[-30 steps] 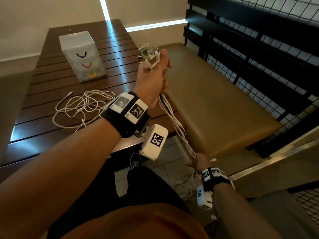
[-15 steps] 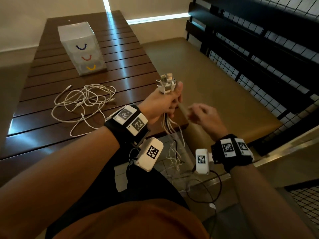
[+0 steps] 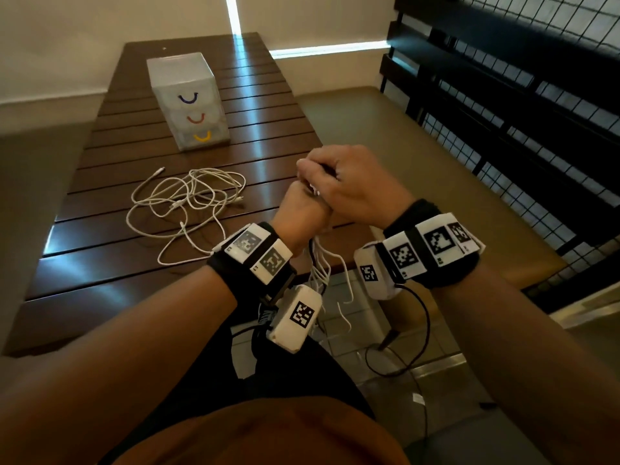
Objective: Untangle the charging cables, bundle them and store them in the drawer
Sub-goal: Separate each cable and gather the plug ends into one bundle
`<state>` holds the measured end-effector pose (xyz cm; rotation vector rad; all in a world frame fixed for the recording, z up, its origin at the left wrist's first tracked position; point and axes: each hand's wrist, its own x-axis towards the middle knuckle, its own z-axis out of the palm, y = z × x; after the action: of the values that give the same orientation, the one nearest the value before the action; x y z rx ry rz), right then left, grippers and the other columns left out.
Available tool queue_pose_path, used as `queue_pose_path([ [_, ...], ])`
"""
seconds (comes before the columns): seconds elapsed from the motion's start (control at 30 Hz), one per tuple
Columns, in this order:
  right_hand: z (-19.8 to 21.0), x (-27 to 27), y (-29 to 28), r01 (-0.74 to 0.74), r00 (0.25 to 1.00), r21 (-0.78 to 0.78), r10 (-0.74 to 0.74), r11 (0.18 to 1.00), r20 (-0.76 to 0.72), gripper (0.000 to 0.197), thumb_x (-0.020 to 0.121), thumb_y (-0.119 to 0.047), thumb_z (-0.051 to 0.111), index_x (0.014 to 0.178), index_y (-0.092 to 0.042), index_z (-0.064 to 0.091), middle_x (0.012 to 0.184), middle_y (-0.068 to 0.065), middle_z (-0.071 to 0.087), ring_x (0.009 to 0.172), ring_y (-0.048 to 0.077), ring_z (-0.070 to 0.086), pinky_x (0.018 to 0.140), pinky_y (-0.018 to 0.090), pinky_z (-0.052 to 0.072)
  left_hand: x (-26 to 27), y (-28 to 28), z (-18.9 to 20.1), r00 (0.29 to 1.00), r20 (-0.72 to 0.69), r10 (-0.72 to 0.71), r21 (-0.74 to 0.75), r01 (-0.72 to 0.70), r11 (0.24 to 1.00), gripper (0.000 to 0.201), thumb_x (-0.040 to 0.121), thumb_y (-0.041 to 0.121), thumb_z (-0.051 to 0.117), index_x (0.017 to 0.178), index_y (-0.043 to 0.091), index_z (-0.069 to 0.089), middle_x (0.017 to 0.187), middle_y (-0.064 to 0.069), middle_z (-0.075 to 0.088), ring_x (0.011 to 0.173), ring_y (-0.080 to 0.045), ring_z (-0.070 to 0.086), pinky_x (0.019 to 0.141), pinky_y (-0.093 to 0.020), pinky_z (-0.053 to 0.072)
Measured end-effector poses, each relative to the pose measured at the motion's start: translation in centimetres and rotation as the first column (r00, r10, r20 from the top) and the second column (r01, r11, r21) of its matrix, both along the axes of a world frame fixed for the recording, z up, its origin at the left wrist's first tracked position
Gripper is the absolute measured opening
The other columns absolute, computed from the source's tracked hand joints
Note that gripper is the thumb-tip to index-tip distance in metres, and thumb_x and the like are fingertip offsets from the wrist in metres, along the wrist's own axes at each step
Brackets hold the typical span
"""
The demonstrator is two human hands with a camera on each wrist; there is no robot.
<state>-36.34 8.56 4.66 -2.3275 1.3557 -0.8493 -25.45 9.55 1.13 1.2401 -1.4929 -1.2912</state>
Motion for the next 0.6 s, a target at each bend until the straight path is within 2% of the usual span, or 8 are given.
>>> queue_pose_path([
  [0.03,0.0,0.2,0.0,0.015,1.000,-0.018,-0.015,1.000,-0.006,0.036,0.099,-0.030,0.044,0.085,-0.005,0.066,0.078,0.007,0.065,0.073,0.018,0.058,0.068,0.033,0.044,0.1,-0.2,-0.1,0.999,-0.008,0.051,-0.010,-0.051,0.999,0.018,0.092,-0.002,0.049,0.080,0.009,0.057,0.071,-0.012,0.055,0.063,-0.025,0.055,0.058,-0.036,0.046],
  [0.1,-0.1,0.7,0.1,0.041,0.999,-0.046,-0.041,0.998,-0.002,0.041,0.099,-0.033,0.039,0.081,-0.006,0.064,0.075,0.006,0.064,0.071,0.018,0.057,0.069,0.038,0.045,0.4,-0.3,-0.2,0.994,0.030,0.105,-0.057,-0.103,0.993,0.011,0.089,0.005,0.054,0.080,0.002,0.060,0.072,-0.018,0.058,0.066,-0.026,0.055,0.059,-0.040,0.045],
  [0.17,-0.1,1.2,0.4,0.060,0.998,-0.058,-0.061,0.997,-0.012,0.045,0.099,-0.036,0.035,0.082,-0.007,0.065,0.079,0.005,0.066,0.074,0.017,0.059,0.072,0.039,0.047,0.5,-0.3,-0.4,0.993,0.094,0.078,-0.140,-0.064,0.988,0.015,0.088,0.005,0.057,0.076,0.014,0.058,0.074,-0.008,0.062,0.067,-0.015,0.059,0.061,-0.040,0.052],
  [0.23,0.0,1.6,0.6,0.071,0.997,-0.033,-0.072,0.997,-0.041,0.050,0.102,-0.038,0.032,0.088,-0.006,0.068,0.087,0.007,0.069,0.081,0.018,0.062,0.079,0.039,0.048,0.5,0.2,0.1,0.995,0.093,0.035,-0.156,-0.020,0.987,0.038,0.088,-0.003,0.059,0.078,0.032,0.048,0.079,0.010,0.056,0.068,0.001,0.056,0.067,-0.019,0.052],
  [0.3,0.8,1.5,0.8,0.055,0.997,0.038,-0.053,0.998,-0.053,0.054,0.103,-0.041,0.030,0.093,-0.006,0.070,0.093,0.007,0.071,0.088,0.018,0.064,0.083,0.040,0.049,0.8,0.4,0.4,0.997,0.077,-0.012,-0.148,0.023,0.989,0.047,0.088,-0.010,0.055,0.079,0.035,0.042,0.079,0.015,0.050,0.067,0.003,0.052,0.065,-0.013,0.047],
  [0.47,3.1,1.7,0.1,-0.075,0.989,0.282,0.034,0.956,0.146,0.055,0.102,-0.049,0.026,0.109,-0.016,0.070,0.111,-0.006,0.068,0.103,0.001,0.061,0.089,0.019,0.044,1.5,0.2,1.0,0.985,0.127,-0.113,-0.075,0.124,0.989,0.013,0.091,0.002,0.052,0.081,0.008,0.058,0.061,0.004,0.049,0.048,-0.004,0.041,0.048,-0.022,0.035],
  [0.53,3.1,2.6,-0.3,-0.130,0.989,0.330,0.099,0.935,0.110,0.056,0.099,-0.056,0.027,0.105,-0.022,0.071,0.110,-0.009,0.069,0.104,0.001,0.061,0.096,0.027,0.045,1.5,0.5,1.2,0.968,0.218,-0.127,-0.083,0.148,0.985,0.011,0.093,0.005,0.053,0.095,0.004,0.064,0.072,0.002,0.054,0.060,-0.004,0.051,0.051,-0.014,0.039],
  [0.6,2.7,3.5,-0.7,-0.146,0.989,0.366,0.138,0.919,0.048,0.058,0.096,-0.060,0.029,0.098,-0.023,0.073,0.103,-0.010,0.071,0.100,0.002,0.063,0.099,0.037,0.047,2.1,0.8,1.3,0.955,0.296,-0.036,-0.118,0.074,0.990,0.025,0.096,0.010,0.051,0.116,-0.001,0.059,0.088,-0.009,0.062,0.088,-0.024,0.063,0.060,-0.014,0.047],
])
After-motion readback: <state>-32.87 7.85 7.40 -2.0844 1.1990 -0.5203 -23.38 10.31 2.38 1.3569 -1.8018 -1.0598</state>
